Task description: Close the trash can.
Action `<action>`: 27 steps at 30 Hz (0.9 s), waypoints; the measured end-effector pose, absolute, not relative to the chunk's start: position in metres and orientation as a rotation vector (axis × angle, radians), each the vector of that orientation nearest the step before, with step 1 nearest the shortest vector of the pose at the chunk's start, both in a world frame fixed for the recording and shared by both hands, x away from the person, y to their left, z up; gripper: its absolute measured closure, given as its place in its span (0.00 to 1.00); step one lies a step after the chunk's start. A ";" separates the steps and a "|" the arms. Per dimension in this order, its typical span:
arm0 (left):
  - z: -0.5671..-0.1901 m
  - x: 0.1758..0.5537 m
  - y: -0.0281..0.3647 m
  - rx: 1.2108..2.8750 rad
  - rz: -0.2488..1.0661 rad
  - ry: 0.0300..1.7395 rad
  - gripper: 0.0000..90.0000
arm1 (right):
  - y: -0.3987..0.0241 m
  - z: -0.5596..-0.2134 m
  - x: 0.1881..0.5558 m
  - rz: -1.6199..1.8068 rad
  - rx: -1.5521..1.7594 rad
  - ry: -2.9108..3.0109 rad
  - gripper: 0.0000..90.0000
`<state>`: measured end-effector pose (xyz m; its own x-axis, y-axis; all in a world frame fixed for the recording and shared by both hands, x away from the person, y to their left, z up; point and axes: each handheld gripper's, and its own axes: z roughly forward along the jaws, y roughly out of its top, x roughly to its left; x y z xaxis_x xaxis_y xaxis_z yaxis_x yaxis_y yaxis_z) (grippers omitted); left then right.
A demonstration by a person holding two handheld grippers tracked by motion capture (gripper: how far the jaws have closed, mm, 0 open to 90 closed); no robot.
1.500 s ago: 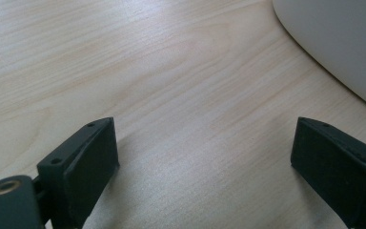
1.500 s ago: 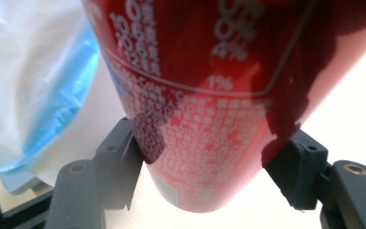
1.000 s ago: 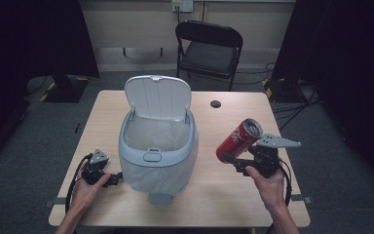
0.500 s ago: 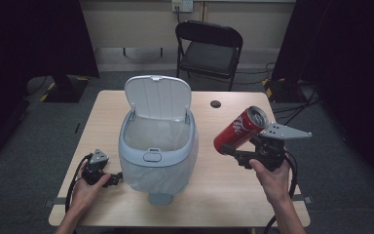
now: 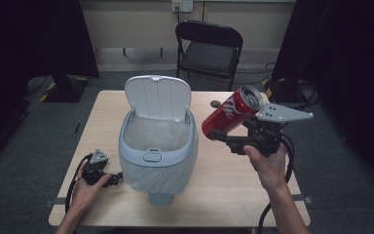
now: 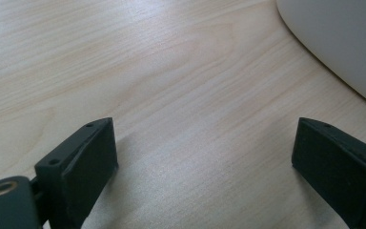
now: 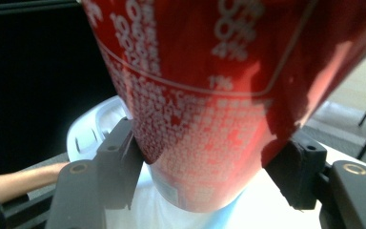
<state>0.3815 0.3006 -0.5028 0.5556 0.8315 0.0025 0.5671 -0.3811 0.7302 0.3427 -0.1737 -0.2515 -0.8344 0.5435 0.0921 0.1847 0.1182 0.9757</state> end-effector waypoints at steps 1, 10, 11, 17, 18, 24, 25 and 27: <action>-0.503 0.381 0.301 2.095 0.489 1.118 0.08 | -0.170 -0.248 0.344 1.781 0.702 2.112 0.38; -0.503 0.381 0.301 2.096 0.489 1.119 0.08 | -0.129 -0.231 0.355 1.829 0.579 2.157 0.38; -0.503 0.381 0.301 2.096 0.489 1.119 0.08 | -0.124 -0.230 0.356 1.831 0.570 2.163 0.38; -0.503 0.381 0.301 2.095 0.489 1.119 0.08 | -0.094 -0.234 0.369 1.811 0.534 2.230 0.37; -0.503 0.381 0.301 2.095 0.489 1.119 0.08 | -0.089 -0.236 0.371 1.799 0.529 2.246 0.37; -0.503 0.381 0.301 2.096 0.488 1.119 0.08 | -0.066 -0.251 0.383 1.715 0.542 2.327 0.37; -0.503 0.381 0.301 2.099 0.488 1.117 0.08 | -0.064 -0.252 0.384 1.705 0.545 2.333 0.37; -0.503 0.381 0.301 2.099 0.487 1.117 0.08 | -0.060 -0.255 0.386 1.680 0.549 2.335 0.37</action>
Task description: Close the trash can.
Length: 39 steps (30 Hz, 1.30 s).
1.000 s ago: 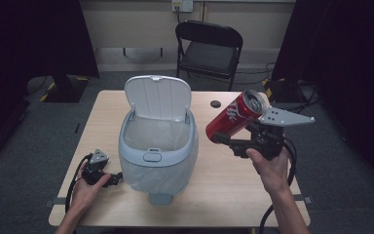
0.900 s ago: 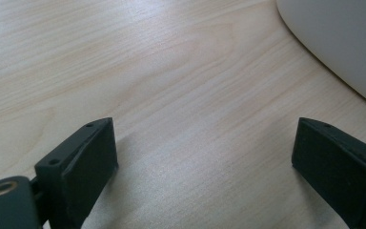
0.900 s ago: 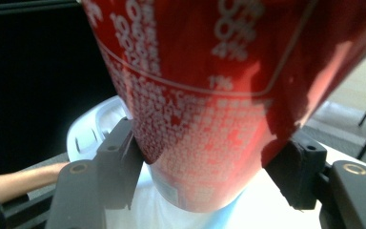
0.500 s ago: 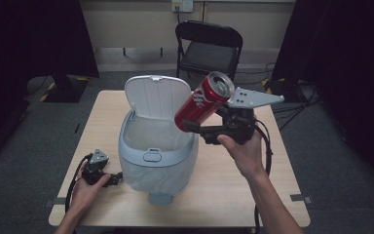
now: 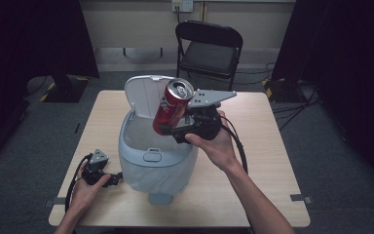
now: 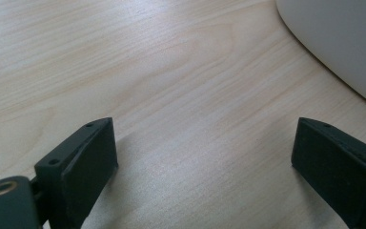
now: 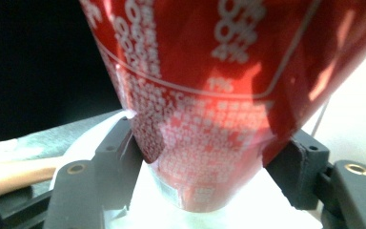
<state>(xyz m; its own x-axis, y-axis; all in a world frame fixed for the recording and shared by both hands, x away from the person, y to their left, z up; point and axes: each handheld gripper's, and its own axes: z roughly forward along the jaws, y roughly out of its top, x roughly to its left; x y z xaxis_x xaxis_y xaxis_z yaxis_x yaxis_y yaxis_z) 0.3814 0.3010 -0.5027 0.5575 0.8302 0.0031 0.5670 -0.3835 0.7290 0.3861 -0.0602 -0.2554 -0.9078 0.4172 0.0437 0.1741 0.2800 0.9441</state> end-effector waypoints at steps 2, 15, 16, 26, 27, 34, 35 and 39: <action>-0.503 0.382 0.301 2.099 0.487 1.115 0.08 | -0.057 -0.258 0.389 1.665 0.554 2.355 0.37; -0.503 0.381 0.301 2.099 0.487 1.114 0.08 | -0.063 -0.266 0.388 1.660 0.580 2.343 0.37; -0.503 0.382 0.301 2.099 0.487 1.114 0.08 | -0.067 -0.266 0.388 1.668 0.583 2.335 0.39; -0.503 0.382 0.301 2.099 0.487 1.114 0.08 | -0.110 -0.268 0.390 1.634 0.681 2.260 0.47; -0.503 0.382 0.301 2.099 0.487 1.114 0.08 | -0.115 -0.267 0.392 1.629 0.699 2.246 0.47; -0.503 0.382 0.301 2.099 0.486 1.114 0.08 | -0.128 -0.262 0.414 1.499 0.770 2.196 0.57; -0.503 0.382 0.301 2.099 0.486 1.113 0.08 | -0.129 -0.262 0.420 1.484 0.788 2.189 0.58; -0.503 0.382 0.302 2.101 0.485 1.111 0.08 | -0.128 -0.262 0.443 1.452 0.864 2.152 0.57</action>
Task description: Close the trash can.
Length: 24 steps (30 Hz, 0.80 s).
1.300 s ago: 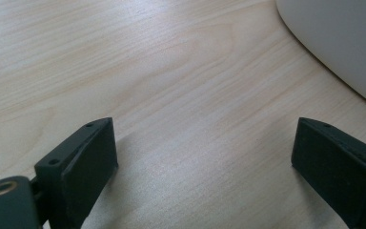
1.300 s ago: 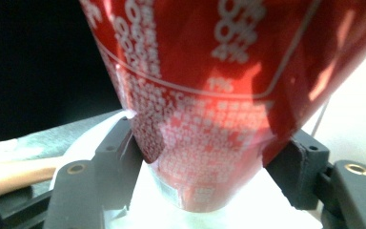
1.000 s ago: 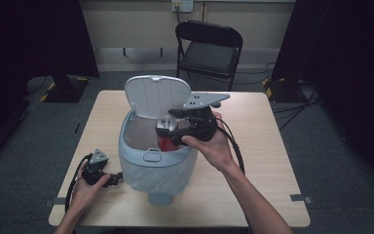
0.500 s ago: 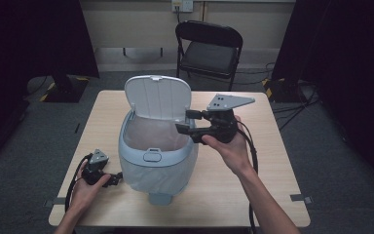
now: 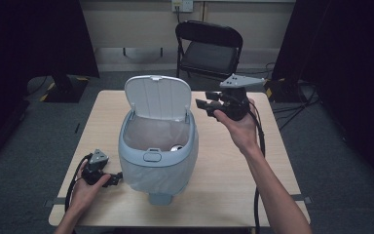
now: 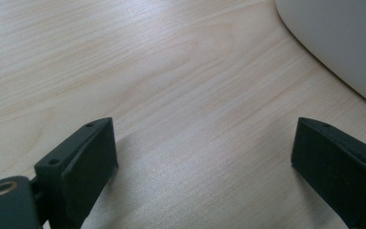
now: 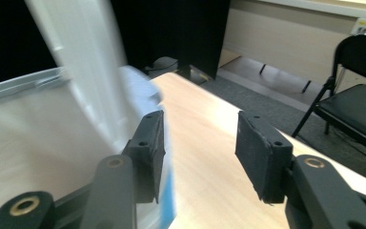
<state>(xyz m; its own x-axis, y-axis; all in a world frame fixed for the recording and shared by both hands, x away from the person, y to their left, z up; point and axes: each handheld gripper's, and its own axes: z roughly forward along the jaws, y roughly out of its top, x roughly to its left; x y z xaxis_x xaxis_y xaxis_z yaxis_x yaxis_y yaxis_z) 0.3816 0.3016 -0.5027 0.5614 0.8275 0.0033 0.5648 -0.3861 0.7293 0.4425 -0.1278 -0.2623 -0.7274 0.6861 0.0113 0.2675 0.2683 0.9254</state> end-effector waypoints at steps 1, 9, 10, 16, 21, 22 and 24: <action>-0.503 0.382 0.302 2.100 0.485 1.111 0.09 | -0.126 -0.262 0.447 1.465 0.864 2.145 0.55; -0.503 0.382 0.302 2.097 0.483 1.112 0.09 | -0.110 -0.259 0.460 1.507 0.863 2.113 0.50; -0.503 0.382 0.302 2.097 0.482 1.111 0.09 | -0.109 -0.258 0.461 1.520 0.860 2.105 0.50; -0.503 0.382 0.302 2.100 0.483 1.108 0.09 | -0.110 -0.252 0.461 1.693 0.792 2.112 0.46; -0.503 0.381 0.302 2.100 0.483 1.108 0.09 | -0.101 -0.258 0.434 1.722 0.658 2.229 0.43; -0.503 0.381 0.302 2.099 0.483 1.108 0.09 | -0.097 -0.260 0.428 1.718 0.638 2.256 0.43; -0.503 0.381 0.302 2.100 0.484 1.108 0.09 | -0.089 -0.265 0.415 1.689 0.618 2.293 0.42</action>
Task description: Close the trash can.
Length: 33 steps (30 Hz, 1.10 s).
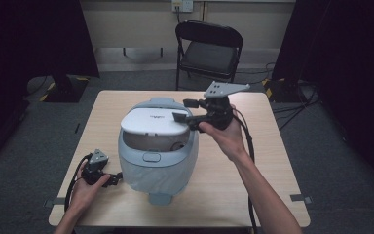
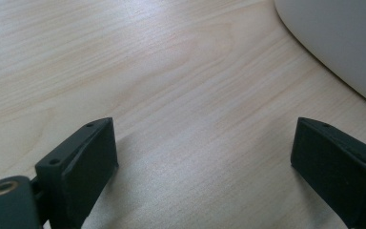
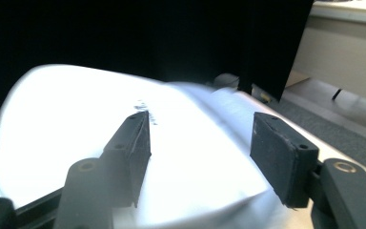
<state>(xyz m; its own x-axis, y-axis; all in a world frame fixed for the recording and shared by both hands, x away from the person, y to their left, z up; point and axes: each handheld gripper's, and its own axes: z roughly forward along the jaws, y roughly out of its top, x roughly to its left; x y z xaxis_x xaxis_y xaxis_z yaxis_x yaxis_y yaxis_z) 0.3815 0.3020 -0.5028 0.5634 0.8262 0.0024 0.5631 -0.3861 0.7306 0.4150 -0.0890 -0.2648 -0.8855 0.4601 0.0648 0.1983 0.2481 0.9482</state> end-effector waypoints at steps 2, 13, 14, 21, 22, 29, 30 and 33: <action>-0.503 0.381 0.302 2.099 0.485 1.108 0.09 | -0.081 -0.269 0.404 1.661 0.592 2.330 0.38; -0.503 0.381 0.302 2.099 0.486 1.108 0.09 | -0.044 -0.278 0.373 1.487 0.574 2.378 0.28; -0.503 0.381 0.302 2.098 0.487 1.110 0.09 | -0.044 -0.278 0.371 1.480 0.570 2.373 0.28; -0.503 0.381 0.302 2.099 0.486 1.110 0.09 | -0.062 -0.279 0.371 1.552 0.637 2.316 0.28; -0.503 0.381 0.302 2.099 0.486 1.109 0.09 | -0.071 -0.278 0.370 1.555 0.658 2.289 0.26; -0.503 0.381 0.302 2.096 0.490 1.115 0.09 | -0.149 -0.296 0.369 1.486 0.901 2.124 0.23; -0.503 0.381 0.302 2.098 0.492 1.115 0.09 | -0.159 -0.303 0.369 1.471 0.939 2.109 0.23; -0.503 0.381 0.302 2.097 0.492 1.116 0.09 | -0.184 -0.332 0.371 1.400 1.055 2.098 0.23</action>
<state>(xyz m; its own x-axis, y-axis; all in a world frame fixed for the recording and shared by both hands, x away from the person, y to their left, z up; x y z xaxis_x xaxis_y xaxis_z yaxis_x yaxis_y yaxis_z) 0.3807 0.3022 -0.5028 0.5567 0.8307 0.0060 0.5646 -0.3837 0.7308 0.3710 -0.1844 -0.3324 -0.6328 0.7707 0.0750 0.3650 0.2114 0.9067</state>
